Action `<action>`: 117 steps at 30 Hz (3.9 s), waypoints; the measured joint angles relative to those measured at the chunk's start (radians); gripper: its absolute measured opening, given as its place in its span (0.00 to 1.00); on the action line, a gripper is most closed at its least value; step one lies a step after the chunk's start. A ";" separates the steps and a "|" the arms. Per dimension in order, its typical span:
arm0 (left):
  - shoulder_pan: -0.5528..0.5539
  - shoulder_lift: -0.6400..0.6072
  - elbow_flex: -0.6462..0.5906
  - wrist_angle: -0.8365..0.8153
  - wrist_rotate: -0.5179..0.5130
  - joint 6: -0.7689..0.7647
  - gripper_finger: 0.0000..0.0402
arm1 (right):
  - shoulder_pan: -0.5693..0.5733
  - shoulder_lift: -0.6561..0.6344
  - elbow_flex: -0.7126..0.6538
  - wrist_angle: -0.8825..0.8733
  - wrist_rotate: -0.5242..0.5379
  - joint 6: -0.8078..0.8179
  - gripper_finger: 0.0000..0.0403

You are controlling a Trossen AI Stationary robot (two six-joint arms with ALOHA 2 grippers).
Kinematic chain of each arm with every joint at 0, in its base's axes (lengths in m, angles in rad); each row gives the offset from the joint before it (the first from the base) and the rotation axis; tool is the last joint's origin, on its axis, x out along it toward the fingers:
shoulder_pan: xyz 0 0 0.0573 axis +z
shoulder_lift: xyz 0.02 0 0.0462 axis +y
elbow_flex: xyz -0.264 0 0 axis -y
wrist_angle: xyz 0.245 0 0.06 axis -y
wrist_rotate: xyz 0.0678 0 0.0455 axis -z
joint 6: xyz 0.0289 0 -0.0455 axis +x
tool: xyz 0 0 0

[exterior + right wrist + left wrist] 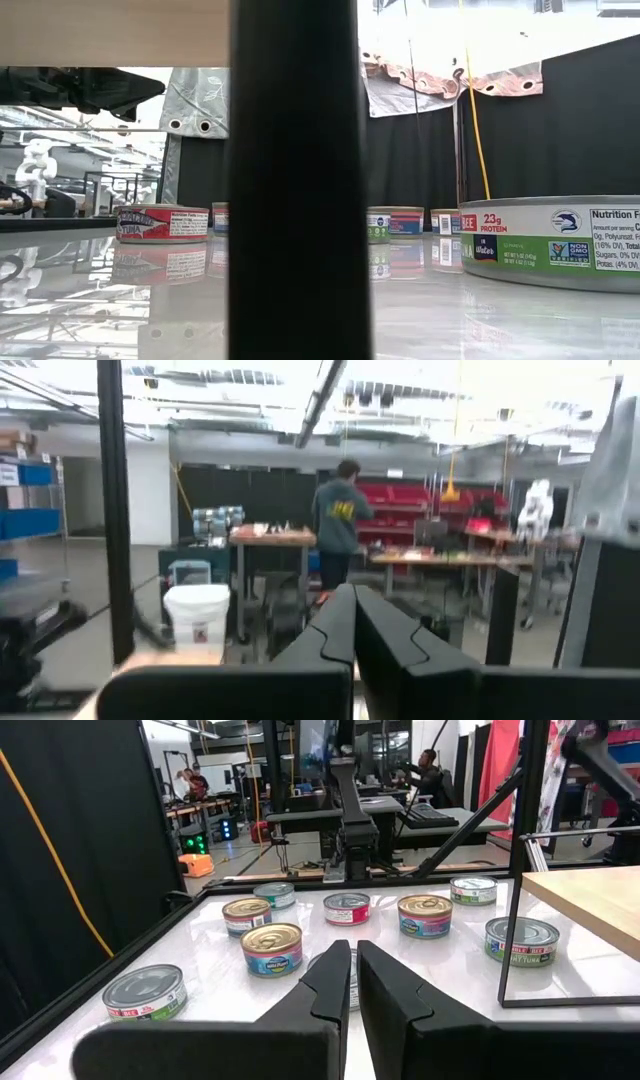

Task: Stack canned seafood by type on shelf
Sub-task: Put the red tuna can on the shelf

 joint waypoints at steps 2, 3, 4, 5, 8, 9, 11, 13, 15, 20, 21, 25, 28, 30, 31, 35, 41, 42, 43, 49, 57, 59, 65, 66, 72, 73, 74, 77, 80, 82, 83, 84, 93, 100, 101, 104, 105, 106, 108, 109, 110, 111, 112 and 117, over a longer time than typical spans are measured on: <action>0.000 0.000 0.000 0.000 0.000 0.000 0.07 | 0.000 0.128 0.203 -0.070 0.000 -0.039 0.00; 0.000 0.000 0.000 0.000 0.000 0.000 0.07 | 0.000 0.187 0.298 -0.109 0.000 -0.049 0.00; 0.000 0.000 0.000 0.000 0.000 0.000 0.07 | 0.000 0.247 0.391 -0.160 0.000 -0.052 0.00; 0.000 0.000 0.000 0.000 0.000 0.000 0.07 | 0.000 0.302 0.477 -0.210 0.000 -0.053 0.00; 0.000 0.000 0.000 0.000 0.000 0.000 0.07 | 0.000 0.441 0.685 -0.348 0.003 -0.039 0.00; 0.000 0.000 0.000 0.000 0.000 0.000 0.07 | 0.000 0.478 0.736 -0.395 0.003 -0.029 0.00; 0.000 0.000 0.000 0.000 0.000 0.000 0.07 | -0.001 0.539 0.805 -0.469 0.003 -0.006 0.00; 0.000 0.000 0.000 0.000 0.000 0.000 0.07 | 0.000 0.580 0.828 -0.529 -0.004 0.041 0.00; 0.000 0.000 0.000 0.000 0.000 0.000 0.07 | 0.000 0.603 0.828 -0.577 -0.011 0.096 0.00; 0.000 0.000 0.000 0.000 0.000 0.000 0.07 | 0.000 0.659 0.829 -0.719 -0.010 0.247 0.00; 0.000 0.000 0.000 0.000 0.000 0.000 0.07 | 0.000 0.670 0.829 -0.729 -0.008 0.282 0.00; 0.000 0.000 0.000 0.000 0.000 0.000 0.07 | 0.000 0.697 0.829 -0.733 -0.006 0.376 0.00; 0.000 0.000 0.000 0.000 0.000 0.000 0.07 | 0.000 0.717 0.831 -0.761 -0.001 0.412 0.00; 0.000 0.000 0.000 0.000 0.000 0.000 0.07 | 0.000 0.738 0.830 -0.802 -0.001 0.458 0.00; 0.000 0.000 0.000 0.000 0.000 0.000 0.07 | 0.000 0.747 0.830 -0.822 -0.001 0.482 0.00; 0.000 0.000 0.000 0.007 -0.004 -0.001 0.07 | 0.012 0.779 0.829 -0.871 0.000 0.550 0.00; 0.000 0.007 0.081 0.290 -0.059 -0.538 0.07 | 0.016 0.831 0.829 -0.918 -0.007 0.609 0.00; 0.000 0.007 0.119 0.326 -0.077 -0.598 0.06 | 0.016 0.835 0.829 -0.923 -0.007 0.621 0.00; 0.000 0.014 0.169 0.329 -0.079 -0.625 0.06 | 0.018 0.836 0.829 -0.932 -0.004 0.633 0.00; 0.001 0.211 0.608 0.057 -0.110 -0.484 0.01 | 0.029 0.839 0.829 -0.962 -0.003 0.660 0.00; 0.001 0.675 1.228 -0.129 -0.233 -0.258 0.01 | 0.006 0.802 0.829 -0.980 0.024 0.623 0.00; 0.007 0.768 1.350 -0.192 -0.258 -0.196 0.01 | 0.005 0.796 0.829 -1.005 0.061 0.627 0.00; 0.037 0.973 1.585 -0.471 -0.262 -0.131 0.01 | 0.015 0.793 0.829 -1.171 0.146 0.689 0.00; 0.040 0.997 1.601 -0.510 -0.262 -0.132 0.01 | 0.015 0.793 0.829 -1.195 0.146 0.692 0.00; 0.040 1.115 1.617 -0.595 -0.229 -0.289 0.01 | 0.002 0.758 0.797 -1.289 0.133 0.688 0.00; 0.040 1.132 1.617 -0.603 -0.220 -0.314 0.01 | 0.000 0.739 0.781 -1.288 0.122 0.681 0.00; 0.040 1.149 1.617 -0.612 -0.202 -0.339 0.01 | -0.002 0.719 0.762 -1.287 0.109 0.674 0.00; 0.040 1.180 1.616 -0.602 -0.133 -0.415 0.01 | -0.009 0.643 0.676 -1.277 0.091 0.664 0.00; 0.038 1.199 1.617 -0.603 -0.126 -0.471 0.01 | -0.020 0.539 0.547 -1.205 0.072 0.653 0.00; 0.031 1.213 1.617 -0.611 -0.127 -0.495 0.01 | -0.033 0.459 0.442 -1.112 0.041 0.646 0.00; 0.028 1.219 1.617 -0.613 -0.127 -0.498 0.01 | -0.039 0.424 0.391 -1.071 0.039 0.656 0.00; 0.024 1.226 1.617 -0.617 -0.126 -0.499 0.01 | -0.041 0.392 0.336 -1.038 0.043 0.683 0.00; -0.025 1.274 1.617 -0.887 -0.127 -0.559 0.01 | -0.084 0.310 -0.054 -0.994 -0.151 1.031 0.00; -0.025 1.319 1.617 -1.000 -0.130 -0.588 0.01 | -0.085 0.363 -0.211 -1.018 -0.393 1.167 0.00; -0.025 1.326 1.617 -1.008 -0.129 -0.575 0.01 | -0.086 0.372 -0.219 -1.024 -0.403 1.204 0.00; -0.016 1.348 1.617 -1.008 -0.130 -0.516 0.01 | -0.091 0.403 -0.219 -1.019 -0.415 1.269 0.00; -0.011 1.357 1.617 -1.009 -0.130 -0.493 0.01 | -0.096 0.413 -0.216 -1.018 -0.429 1.280 0.00; -0.005 1.364 1.617 -1.008 -0.127 -0.472 0.01 | -0.100 0.422 -0.209 -1.011 -0.443 1.291 0.00; 0.007 1.378 1.617 -1.009 -0.121 -0.420 0.01 | -0.105 0.438 -0.192 -0.992 -0.447 1.295 0.00; 0.012 1.385 1.617 -1.009 -0.118 -0.390 0.01 | -0.106 0.446 -0.185 -0.992 -0.431 1.295 0.00; 0.018 1.390 1.617 -1.009 -0.117 -0.358 0.01 | -0.106 0.455 -0.183 -0.993 -0.407 1.295 0.00; 0.024 1.394 1.617 -1.009 -0.116 -0.330 0.01 | -0.106 0.465 -0.183 -0.998 -0.385 1.295 0.00; 0.030 1.399 1.617 -1.009 -0.112 -0.307 0.01 | -0.106 0.477 -0.183 -1.000 -0.362 1.293 0.00; 0.054 1.408 1.617 -1.010 -0.092 -0.240 0.01 | -0.110 0.569 -0.183 -0.994 -0.309 1.201 0.00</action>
